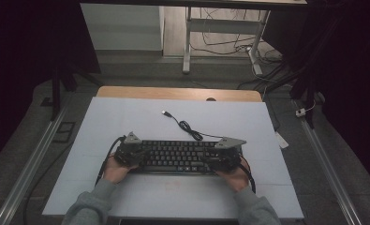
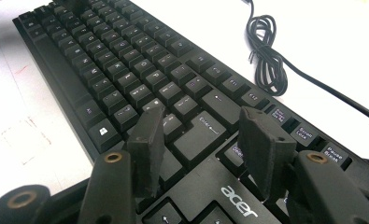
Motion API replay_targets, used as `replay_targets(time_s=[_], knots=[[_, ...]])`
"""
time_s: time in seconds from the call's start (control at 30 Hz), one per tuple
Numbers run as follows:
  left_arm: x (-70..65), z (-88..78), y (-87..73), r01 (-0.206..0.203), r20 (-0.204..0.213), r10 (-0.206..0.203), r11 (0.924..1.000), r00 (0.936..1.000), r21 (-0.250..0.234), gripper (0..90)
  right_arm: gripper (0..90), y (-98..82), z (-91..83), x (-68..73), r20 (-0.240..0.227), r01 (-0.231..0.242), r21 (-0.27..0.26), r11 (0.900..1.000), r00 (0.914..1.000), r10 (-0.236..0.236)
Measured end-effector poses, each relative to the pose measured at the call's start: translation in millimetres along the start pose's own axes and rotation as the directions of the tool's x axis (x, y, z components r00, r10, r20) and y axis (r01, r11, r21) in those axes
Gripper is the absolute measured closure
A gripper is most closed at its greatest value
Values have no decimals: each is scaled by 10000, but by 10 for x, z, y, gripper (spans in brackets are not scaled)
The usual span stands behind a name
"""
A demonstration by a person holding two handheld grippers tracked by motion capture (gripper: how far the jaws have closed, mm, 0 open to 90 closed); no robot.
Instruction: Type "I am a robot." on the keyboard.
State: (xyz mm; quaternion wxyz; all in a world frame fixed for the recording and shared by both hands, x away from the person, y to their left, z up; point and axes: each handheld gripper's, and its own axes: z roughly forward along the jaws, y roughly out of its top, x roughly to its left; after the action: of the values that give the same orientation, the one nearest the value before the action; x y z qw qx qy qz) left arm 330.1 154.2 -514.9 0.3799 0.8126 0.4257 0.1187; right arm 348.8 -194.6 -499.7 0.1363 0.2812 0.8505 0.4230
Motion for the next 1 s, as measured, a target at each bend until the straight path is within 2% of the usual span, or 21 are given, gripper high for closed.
replay_targets(time_s=[0.27, 0.67, 0.8, 1.0], knots=[[-25, 96, 34, -4, -198, 9, 9997, 9998, 250, 887, 510, 0, -3, 1, 0, -17, -9, 10000, 10000, 17], [-13, 132, 30, 105, -355, -93, 9994, 9993, 339, 887, 509, -3, -3, -1, 19, -28, -15, 10000, 10000, 28], [-25, 157, 26, 5, -428, 16, 9988, 9991, 496, 887, 509, -4, -2, 0, 16, -25, -10, 10000, 10000, 25], [-34, 140, 33, 24, -411, -12, 9996, 9992, 295, 887, 509, -3, -7, -5, 40, -20, 30, 10000, 10000, 20]])
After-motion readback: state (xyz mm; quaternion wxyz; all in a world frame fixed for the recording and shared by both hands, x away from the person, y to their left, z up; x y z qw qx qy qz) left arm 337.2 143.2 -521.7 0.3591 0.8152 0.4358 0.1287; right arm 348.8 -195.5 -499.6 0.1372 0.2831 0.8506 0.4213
